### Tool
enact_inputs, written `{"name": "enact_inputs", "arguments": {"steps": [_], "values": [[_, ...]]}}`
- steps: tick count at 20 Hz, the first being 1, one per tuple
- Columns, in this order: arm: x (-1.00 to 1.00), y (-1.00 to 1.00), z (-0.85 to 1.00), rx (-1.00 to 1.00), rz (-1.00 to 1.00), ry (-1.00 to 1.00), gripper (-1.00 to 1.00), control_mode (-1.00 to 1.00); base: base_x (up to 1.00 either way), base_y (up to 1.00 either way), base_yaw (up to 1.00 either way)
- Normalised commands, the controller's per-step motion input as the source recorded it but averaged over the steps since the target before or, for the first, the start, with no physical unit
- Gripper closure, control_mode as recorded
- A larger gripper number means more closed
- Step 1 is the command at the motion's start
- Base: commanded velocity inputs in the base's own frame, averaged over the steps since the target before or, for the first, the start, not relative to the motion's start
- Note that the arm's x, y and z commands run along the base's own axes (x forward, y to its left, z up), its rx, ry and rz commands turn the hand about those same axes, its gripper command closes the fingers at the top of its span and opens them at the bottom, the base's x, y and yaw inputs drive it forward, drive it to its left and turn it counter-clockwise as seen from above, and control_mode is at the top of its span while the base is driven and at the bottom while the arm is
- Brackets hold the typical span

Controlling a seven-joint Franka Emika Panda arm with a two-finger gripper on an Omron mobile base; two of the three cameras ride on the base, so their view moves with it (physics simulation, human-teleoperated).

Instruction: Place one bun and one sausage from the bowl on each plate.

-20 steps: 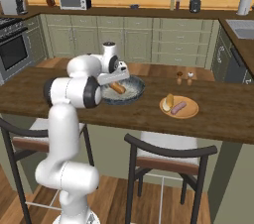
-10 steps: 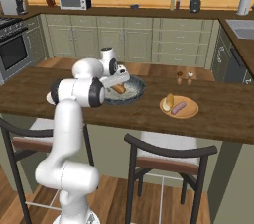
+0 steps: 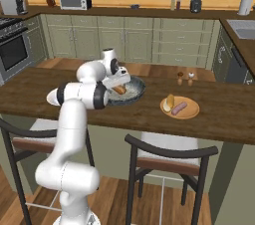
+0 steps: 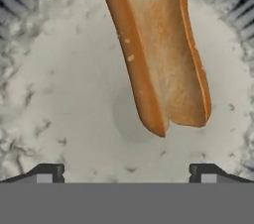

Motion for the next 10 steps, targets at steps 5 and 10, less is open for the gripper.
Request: {"name": "enact_inputs", "arguments": {"steps": [5,10], "values": [[0.09,0.0,-0.01,0.0,0.0,0.0,-1.0,-1.0,0.0,0.0,0.0],[0.2,-0.04,-0.25,-0.01,0.01,0.01,-1.0,-1.0,0.0,0.0,0.0]]}}
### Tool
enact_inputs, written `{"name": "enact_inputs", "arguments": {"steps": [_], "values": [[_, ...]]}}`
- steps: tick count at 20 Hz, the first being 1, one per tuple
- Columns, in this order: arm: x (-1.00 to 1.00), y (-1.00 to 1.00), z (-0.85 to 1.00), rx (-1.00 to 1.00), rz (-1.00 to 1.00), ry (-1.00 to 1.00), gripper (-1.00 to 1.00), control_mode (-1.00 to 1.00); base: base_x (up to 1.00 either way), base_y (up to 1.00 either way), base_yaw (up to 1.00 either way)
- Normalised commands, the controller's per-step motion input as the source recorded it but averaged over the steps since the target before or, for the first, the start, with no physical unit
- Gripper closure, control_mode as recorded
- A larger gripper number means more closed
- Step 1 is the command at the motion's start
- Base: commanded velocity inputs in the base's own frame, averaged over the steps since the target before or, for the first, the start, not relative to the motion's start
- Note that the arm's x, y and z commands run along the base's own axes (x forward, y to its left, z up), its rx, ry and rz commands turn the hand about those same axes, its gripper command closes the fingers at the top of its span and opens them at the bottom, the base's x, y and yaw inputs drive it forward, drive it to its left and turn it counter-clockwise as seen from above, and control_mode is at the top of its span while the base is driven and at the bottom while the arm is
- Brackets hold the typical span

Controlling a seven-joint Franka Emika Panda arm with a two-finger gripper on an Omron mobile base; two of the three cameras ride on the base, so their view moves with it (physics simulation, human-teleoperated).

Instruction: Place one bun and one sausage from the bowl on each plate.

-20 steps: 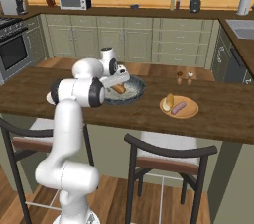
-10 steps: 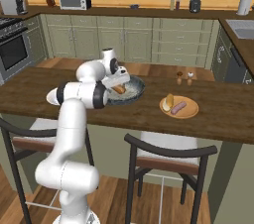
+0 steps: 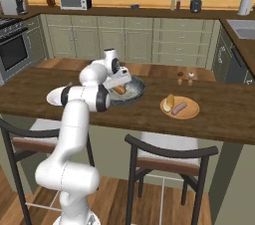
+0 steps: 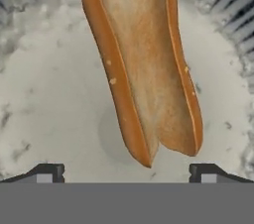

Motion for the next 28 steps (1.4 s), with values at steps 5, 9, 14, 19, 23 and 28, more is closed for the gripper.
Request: {"name": "enact_inputs", "arguments": {"steps": [5,9,14,19,23,28], "values": [[0.01,-0.14,-0.39,-0.04,0.01,0.01,1.0,-1.0,0.0,0.0,0.0],[0.0,-0.08,-0.37,-0.06,0.01,0.0,1.0,-1.0,0.0,0.0,0.0],[-0.16,0.0,-0.05,0.0,0.01,-0.03,1.0,-1.0,0.0,0.0,0.0],[-0.84,0.2,0.09,0.0,0.09,-0.16,1.0,-1.0,0.0,0.0,0.0],[-0.88,0.6,0.37,0.03,0.18,-0.2,1.0,-1.0,0.0,0.0,0.0],[-0.72,1.0,0.46,0.11,0.19,-0.08,1.0,-1.0,0.0,0.0,0.0]]}}
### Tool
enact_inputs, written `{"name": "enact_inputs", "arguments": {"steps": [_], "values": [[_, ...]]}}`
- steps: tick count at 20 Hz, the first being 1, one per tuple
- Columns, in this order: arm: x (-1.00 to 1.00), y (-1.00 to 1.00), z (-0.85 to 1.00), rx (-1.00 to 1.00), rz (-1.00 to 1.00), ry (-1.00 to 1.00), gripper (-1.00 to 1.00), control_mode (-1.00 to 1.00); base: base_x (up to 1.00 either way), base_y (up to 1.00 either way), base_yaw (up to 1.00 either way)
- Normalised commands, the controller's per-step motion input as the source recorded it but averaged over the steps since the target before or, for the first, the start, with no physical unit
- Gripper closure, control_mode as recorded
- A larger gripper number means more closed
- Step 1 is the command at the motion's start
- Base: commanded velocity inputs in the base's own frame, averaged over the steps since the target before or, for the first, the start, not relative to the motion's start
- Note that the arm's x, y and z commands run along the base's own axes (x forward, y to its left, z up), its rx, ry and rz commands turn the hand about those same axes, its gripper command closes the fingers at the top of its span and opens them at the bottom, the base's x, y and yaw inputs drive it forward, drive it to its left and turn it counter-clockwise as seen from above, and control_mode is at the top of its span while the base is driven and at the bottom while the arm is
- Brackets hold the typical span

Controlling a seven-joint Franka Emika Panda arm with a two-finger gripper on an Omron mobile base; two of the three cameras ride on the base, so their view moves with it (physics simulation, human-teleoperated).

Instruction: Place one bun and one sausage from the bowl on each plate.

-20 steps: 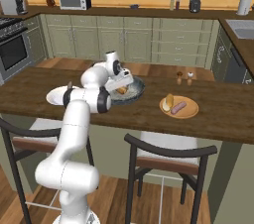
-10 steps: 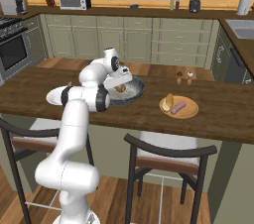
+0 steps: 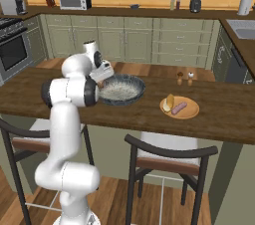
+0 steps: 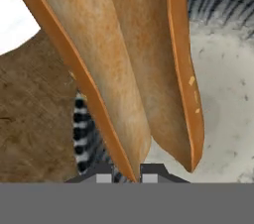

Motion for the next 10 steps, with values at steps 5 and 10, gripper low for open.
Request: {"name": "enact_inputs", "arguments": {"steps": [5,10], "values": [[-0.66,1.0,0.18,0.11,0.21,0.0,1.0,-1.0,0.0,0.0,0.0],[-0.2,1.0,0.31,0.09,0.19,0.01,1.0,-1.0,0.0,0.0,0.0]]}}
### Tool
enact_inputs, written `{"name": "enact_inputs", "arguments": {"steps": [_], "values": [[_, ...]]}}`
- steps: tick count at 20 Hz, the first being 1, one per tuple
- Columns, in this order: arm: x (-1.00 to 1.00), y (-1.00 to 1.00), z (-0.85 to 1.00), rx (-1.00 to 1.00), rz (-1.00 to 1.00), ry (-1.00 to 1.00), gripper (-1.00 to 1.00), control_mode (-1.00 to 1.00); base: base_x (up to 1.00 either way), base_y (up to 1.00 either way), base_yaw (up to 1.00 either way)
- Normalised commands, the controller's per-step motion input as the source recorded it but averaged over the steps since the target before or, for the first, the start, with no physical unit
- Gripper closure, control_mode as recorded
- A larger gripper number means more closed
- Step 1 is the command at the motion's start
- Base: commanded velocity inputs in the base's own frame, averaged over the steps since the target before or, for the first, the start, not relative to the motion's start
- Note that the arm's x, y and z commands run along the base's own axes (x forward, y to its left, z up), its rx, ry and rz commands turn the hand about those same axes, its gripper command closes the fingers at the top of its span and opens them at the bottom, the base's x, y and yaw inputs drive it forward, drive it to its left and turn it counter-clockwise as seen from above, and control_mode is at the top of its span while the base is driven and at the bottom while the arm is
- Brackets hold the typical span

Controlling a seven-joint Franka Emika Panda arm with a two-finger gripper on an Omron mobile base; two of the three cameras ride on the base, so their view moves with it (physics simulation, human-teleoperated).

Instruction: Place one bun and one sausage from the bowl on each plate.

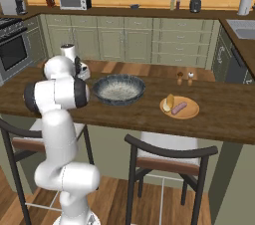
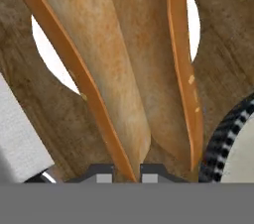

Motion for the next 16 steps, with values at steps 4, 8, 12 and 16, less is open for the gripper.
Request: {"name": "enact_inputs", "arguments": {"steps": [4,8,12,16], "values": [[0.06,1.0,-0.04,0.02,0.05,0.14,1.0,-1.0,0.0,0.0,0.0],[0.06,0.95,-0.5,-0.05,0.0,0.17,-1.0,-1.0,0.0,0.0,0.0],[0.57,0.25,-0.01,0.0,0.0,0.0,-1.0,-1.0,0.0,0.0,0.0],[0.3,-0.23,0.03,0.02,-0.07,0.0,-1.0,-1.0,0.0,0.0,0.0]]}}
